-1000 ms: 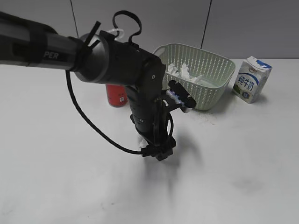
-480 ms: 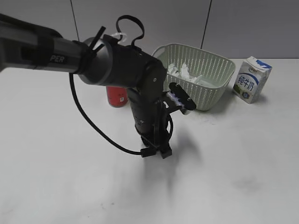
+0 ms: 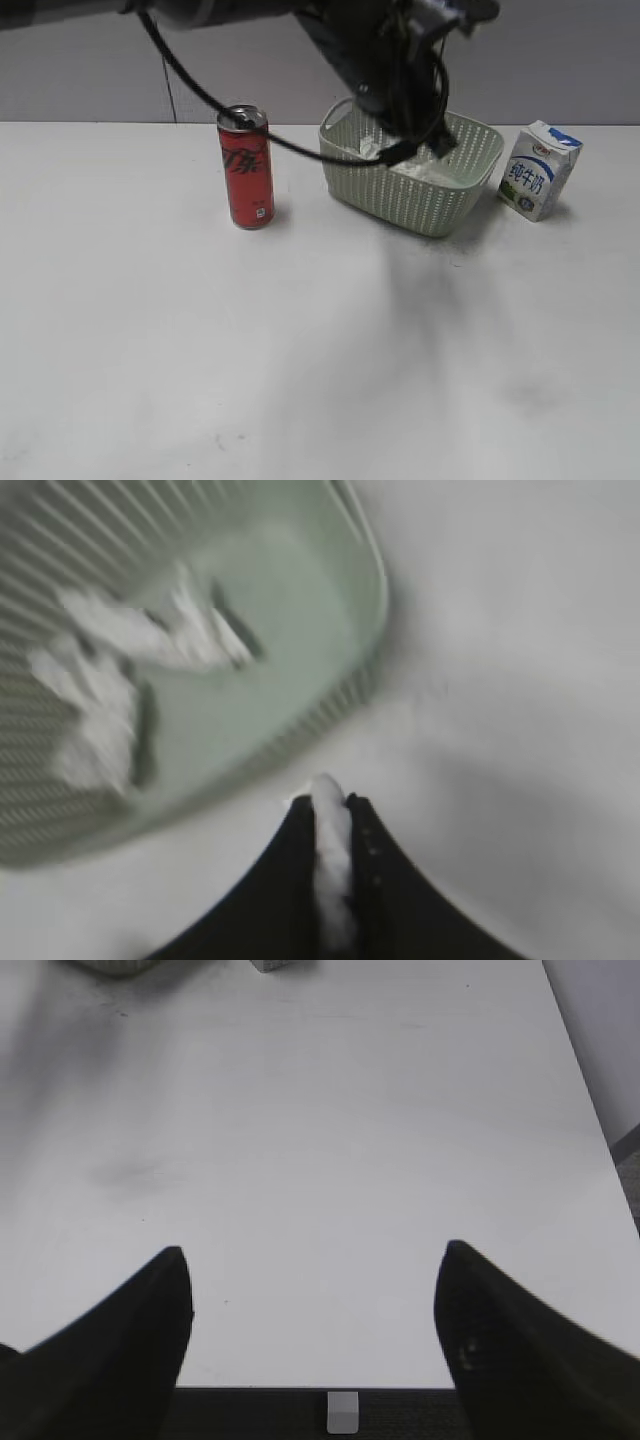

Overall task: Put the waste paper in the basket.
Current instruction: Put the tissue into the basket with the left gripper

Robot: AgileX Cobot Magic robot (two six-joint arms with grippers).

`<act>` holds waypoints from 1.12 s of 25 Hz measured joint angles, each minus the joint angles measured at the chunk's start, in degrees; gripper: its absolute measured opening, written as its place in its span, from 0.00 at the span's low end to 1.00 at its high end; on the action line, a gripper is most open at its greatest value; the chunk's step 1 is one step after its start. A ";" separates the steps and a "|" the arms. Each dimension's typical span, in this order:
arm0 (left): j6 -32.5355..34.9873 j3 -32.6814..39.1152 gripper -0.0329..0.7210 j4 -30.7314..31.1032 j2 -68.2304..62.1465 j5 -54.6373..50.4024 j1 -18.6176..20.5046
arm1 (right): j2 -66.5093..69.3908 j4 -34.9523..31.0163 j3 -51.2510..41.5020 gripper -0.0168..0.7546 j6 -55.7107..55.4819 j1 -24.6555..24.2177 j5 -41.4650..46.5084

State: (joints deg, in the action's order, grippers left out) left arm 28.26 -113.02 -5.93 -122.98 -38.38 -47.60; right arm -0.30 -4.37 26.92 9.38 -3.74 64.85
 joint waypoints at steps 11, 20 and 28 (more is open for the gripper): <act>-0.06 -0.96 0.07 -7.09 -10.92 36.42 1.78 | 0.00 0.00 0.00 0.76 0.17 0.00 0.00; -0.05 -0.78 0.87 -13.38 -15.32 30.45 1.78 | 0.00 0.00 0.00 0.76 0.17 0.00 0.00; -0.08 -0.70 0.86 -14.26 -3.21 19.21 3.90 | 0.00 0.00 0.00 0.76 0.20 0.00 0.00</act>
State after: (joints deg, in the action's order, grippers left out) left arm 28.18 -113.73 -20.19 -126.19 -19.17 -43.70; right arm -0.30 -4.37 26.92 9.58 -3.74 64.85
